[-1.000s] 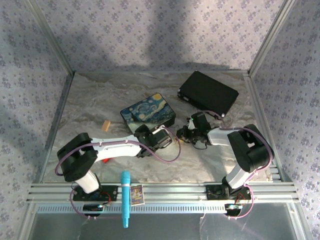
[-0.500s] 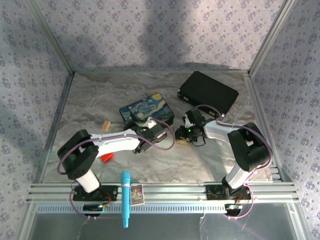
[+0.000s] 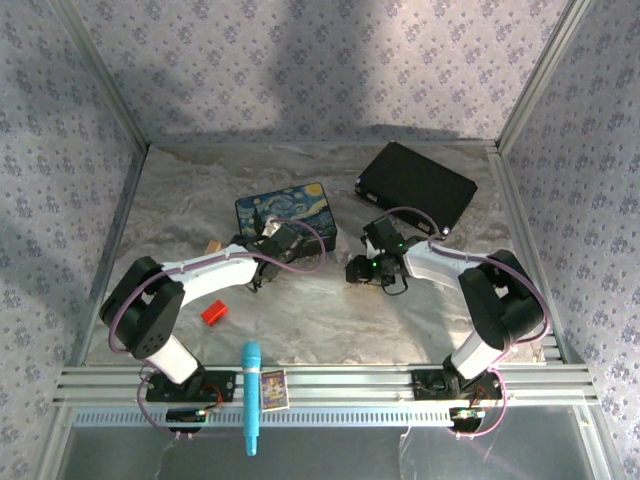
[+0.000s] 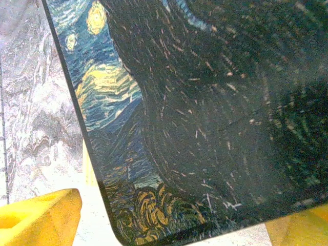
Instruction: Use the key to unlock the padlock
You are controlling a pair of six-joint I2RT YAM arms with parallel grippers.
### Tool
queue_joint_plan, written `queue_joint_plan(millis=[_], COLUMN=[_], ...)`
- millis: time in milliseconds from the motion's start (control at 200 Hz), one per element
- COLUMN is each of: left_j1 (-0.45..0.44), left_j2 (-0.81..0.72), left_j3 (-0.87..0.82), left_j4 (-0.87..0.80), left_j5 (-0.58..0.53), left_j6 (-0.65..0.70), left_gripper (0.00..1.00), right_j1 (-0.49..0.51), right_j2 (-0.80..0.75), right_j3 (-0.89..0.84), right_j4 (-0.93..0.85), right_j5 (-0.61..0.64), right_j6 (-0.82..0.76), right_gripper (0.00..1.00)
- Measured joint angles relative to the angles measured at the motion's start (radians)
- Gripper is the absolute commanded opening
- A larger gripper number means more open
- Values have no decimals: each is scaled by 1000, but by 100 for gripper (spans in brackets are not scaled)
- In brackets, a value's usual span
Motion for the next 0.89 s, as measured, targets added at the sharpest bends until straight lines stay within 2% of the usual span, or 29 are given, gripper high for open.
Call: queue_joint_plan(millis=[105,125,155,320,520,605,785,894], left_j1=[-3,-6,-10,-27,-4,68,315,375], left_j2=[-10,-20,-39,-217,-463,-542,-615,-587], left_j3=[-5,-10,-18,-69,-189,-240,-308,-366], left_j4=[6,8,10,19,141,178,305,421], left_j5=[16,17,20,58,80,72,57,-20], left_j6=[-1,-1,0,-11,-21,-59,-98,-77], left_gripper=[90,93,99,100,100,100,100,100], right_j1=[7,7,7,4,-35,-71,-171,-230], right_j2=[-30,-38,-53,-180,-336,-378,-445,-465], right_j3=[-1,-2,-5,-9,-9,-9,-70,-184], right_j4=[-50,-60,-74,-117,-109,-87,71,207], right_j5=[61,76,100,217,336,371,445,491], right_j6=[-2,0,3,-5,-56,-103,-213,-283], right_gripper=[73,92,99,99,98,98,98,98])
